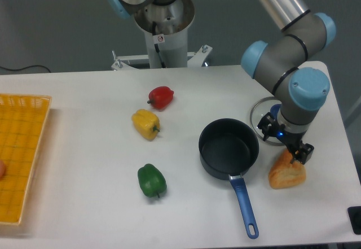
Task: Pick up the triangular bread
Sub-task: 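Lower the gripper down over the triangular bread beside the saucepan, then close the gripper on the tip of the triangular bread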
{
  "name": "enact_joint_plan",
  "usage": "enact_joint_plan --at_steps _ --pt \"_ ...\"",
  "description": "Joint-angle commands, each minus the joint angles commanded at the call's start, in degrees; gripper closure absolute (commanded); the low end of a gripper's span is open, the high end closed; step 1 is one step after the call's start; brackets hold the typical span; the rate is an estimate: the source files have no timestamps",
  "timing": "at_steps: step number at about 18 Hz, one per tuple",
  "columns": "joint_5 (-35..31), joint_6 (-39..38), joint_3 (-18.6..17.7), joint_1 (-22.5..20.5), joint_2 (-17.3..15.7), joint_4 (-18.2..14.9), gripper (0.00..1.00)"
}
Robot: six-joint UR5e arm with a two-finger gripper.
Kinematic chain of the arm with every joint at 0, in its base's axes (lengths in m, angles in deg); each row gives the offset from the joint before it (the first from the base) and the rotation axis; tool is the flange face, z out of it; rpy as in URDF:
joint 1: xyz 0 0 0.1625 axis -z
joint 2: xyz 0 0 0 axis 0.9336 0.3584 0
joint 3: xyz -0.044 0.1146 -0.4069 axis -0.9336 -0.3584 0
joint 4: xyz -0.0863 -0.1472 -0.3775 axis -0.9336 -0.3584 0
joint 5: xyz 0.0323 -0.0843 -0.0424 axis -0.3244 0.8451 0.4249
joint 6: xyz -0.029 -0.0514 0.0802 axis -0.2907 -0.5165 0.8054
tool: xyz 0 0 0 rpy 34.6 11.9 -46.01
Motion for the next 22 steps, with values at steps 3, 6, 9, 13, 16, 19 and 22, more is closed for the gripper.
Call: enact_joint_plan --at_steps 3,6,9,13,16,19,22 --pt "-0.3 -0.4 1.9 -0.2 1.7 0.0 0.00" --pt "0.0 -1.0 2.7 -0.4 2.8 0.1 0.00" --pt "-0.1 -0.9 4.0 -0.3 4.0 0.2 0.00" --pt "-0.1 -0.5 5.2 -1.4 5.3 0.2 0.00" --pt "-0.2 -0.4 5.2 -1.5 5.4 0.2 0.00" --pt "-0.2 -0.7 5.1 -1.4 5.7 0.2 0.00" --pt "-0.1 -1.0 4.6 -1.4 6.2 0.3 0.00"
